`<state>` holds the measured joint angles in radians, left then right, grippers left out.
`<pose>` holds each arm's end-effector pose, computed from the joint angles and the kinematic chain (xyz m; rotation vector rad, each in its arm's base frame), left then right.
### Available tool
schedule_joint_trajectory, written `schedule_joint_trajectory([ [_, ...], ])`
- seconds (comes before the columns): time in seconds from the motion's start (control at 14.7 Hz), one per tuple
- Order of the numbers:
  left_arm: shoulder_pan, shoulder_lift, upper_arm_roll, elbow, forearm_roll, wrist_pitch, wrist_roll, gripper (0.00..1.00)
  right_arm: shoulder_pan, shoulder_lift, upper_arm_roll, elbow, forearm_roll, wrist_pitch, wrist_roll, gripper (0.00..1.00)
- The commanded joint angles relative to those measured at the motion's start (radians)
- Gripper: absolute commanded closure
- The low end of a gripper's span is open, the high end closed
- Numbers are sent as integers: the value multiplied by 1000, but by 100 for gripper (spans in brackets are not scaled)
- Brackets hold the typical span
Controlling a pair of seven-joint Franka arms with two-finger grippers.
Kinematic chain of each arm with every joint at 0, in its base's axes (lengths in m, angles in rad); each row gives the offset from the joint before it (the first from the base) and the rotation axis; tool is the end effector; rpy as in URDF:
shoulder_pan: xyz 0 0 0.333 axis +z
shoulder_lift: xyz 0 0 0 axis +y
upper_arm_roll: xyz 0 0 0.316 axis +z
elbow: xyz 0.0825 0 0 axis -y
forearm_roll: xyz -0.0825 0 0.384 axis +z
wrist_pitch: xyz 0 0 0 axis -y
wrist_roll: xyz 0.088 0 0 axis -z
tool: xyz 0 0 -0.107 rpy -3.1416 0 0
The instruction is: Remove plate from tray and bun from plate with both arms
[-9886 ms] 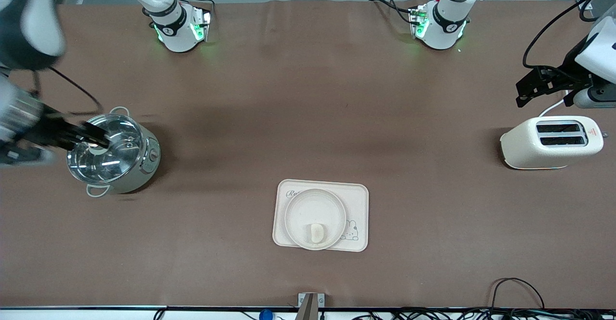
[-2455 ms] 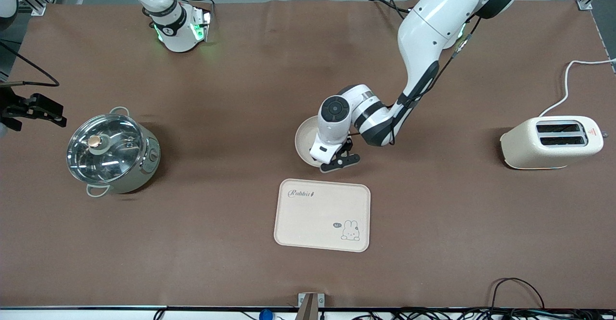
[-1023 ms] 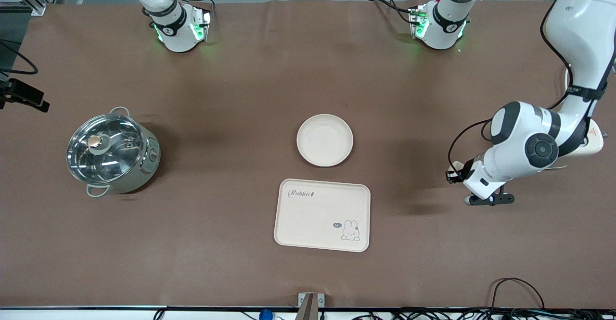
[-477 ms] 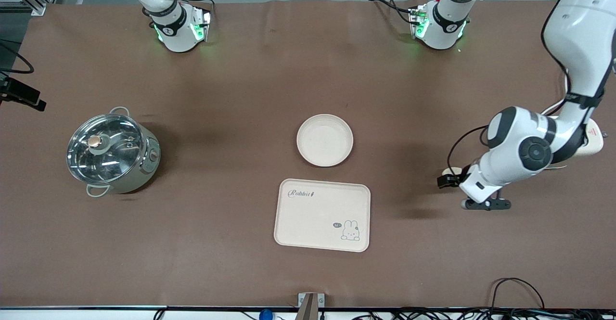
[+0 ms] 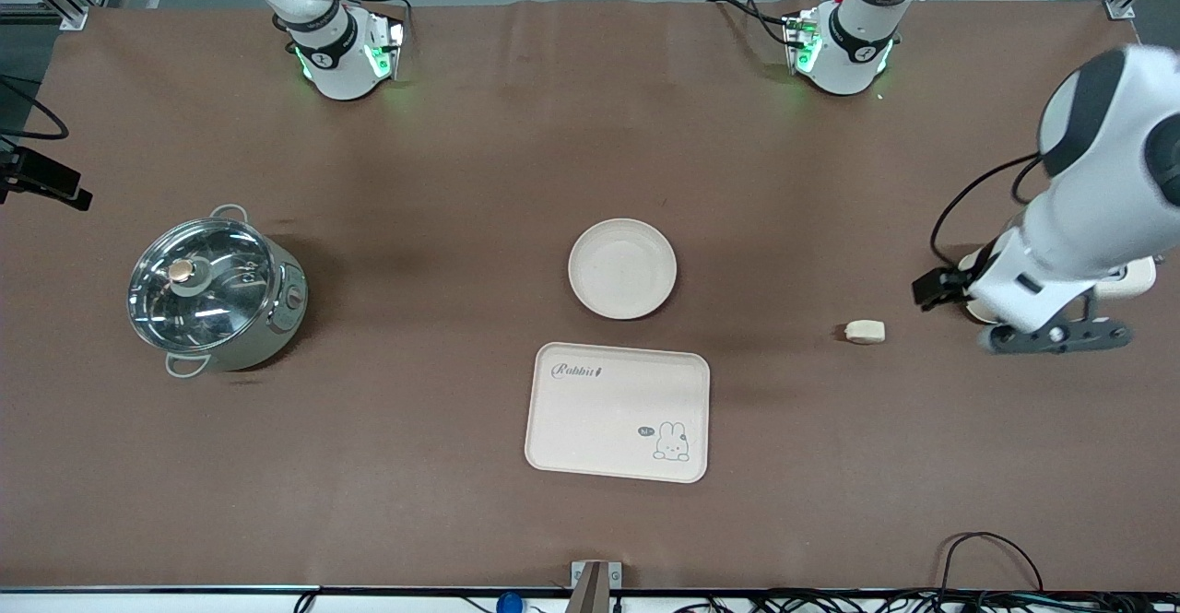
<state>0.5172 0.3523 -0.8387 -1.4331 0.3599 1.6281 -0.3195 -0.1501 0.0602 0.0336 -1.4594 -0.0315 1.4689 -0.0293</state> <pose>0.6298 -0.0914 0.5415 -3.0345 0.0072 0.0144 0.5588 -0.0697 0.6343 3.1118 -0.1395 -0.0821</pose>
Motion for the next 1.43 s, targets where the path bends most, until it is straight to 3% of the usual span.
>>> schedule_joint_trajectory([
  [0.0,49,-102,7,26,-96,-50,127,0,-10,-14,12,-9,16,8,3,0],
  [0.14,-7,-179,109,29,-177,-120,148,0,-9,-14,12,-10,18,8,3,0],
  [0.41,-378,-311,566,-10,-263,-172,207,0,15,-14,15,-15,24,7,5,0],
  [0.55,-526,-349,750,-64,-323,-137,217,0,26,-14,14,-15,24,10,6,0],
  [0.61,-581,-384,810,-105,-337,-96,221,0,26,-14,14,-15,25,5,6,0],
  [0.82,-660,-490,871,-269,-338,51,223,0,23,-16,9,-21,25,-2,6,0],
  [1.36,-643,-409,869,-156,-338,32,218,0,10,-19,12,-56,54,10,6,0],
])
